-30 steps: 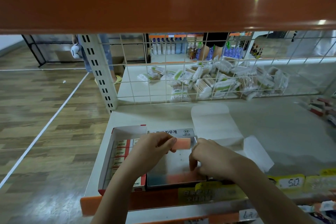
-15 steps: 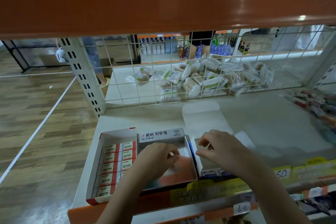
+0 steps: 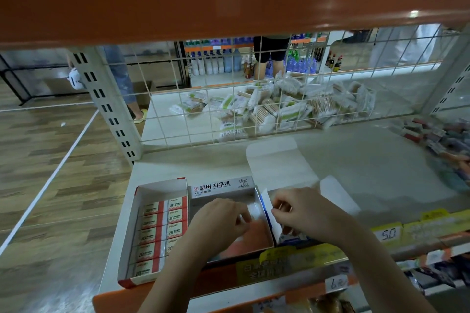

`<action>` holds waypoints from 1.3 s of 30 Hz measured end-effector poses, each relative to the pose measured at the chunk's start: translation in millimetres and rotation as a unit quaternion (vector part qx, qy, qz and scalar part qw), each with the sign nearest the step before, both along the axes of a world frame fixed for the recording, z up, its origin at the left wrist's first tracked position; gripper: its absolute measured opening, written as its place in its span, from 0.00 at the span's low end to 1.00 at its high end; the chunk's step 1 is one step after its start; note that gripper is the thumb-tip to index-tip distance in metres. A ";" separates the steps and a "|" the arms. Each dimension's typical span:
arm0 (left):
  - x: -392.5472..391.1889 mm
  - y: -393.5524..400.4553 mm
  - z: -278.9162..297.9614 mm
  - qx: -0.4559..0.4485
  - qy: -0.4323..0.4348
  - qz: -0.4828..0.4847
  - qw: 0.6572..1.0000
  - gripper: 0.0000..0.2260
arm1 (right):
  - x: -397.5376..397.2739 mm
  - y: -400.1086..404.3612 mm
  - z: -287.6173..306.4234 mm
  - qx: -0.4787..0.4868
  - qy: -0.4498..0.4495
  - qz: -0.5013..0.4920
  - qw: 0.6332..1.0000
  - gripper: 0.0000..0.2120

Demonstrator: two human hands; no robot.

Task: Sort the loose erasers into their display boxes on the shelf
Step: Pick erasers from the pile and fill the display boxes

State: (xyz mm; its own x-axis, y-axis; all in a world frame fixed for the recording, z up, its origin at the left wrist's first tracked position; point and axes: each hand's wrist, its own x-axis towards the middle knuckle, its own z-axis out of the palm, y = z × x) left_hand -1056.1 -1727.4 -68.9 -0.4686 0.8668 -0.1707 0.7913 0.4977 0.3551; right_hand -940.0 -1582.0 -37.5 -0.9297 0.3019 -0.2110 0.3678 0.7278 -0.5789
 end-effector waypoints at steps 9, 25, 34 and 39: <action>8.8 7.4 3.1 -0.035 0.038 -0.006 0.999 0.11 | 4.9 6.1 -9.9 0.003 0.030 0.030 0.999 0.10; 84.8 164.5 84.4 0.087 0.211 -0.091 0.969 0.15 | 86.0 155.4 20.3 0.211 0.064 -0.021 0.975 0.12; 164.1 322.9 55.3 0.103 0.209 -0.175 0.957 0.15 | 179.1 279.0 -8.4 0.226 0.058 -0.127 0.964 0.08; 187.2 382.2 35.6 0.089 0.193 -0.197 0.957 0.18 | 218.4 330.9 -22.0 0.224 0.021 -0.195 0.955 0.10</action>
State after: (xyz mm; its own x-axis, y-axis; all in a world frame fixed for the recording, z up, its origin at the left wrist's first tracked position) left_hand -868.9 -1345.2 -33.3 -0.0975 0.9884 0.1160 0.9945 0.0923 0.0495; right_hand -721.6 -1251.1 -59.4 -0.7326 0.6785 0.0552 0.6449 0.7177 -0.2625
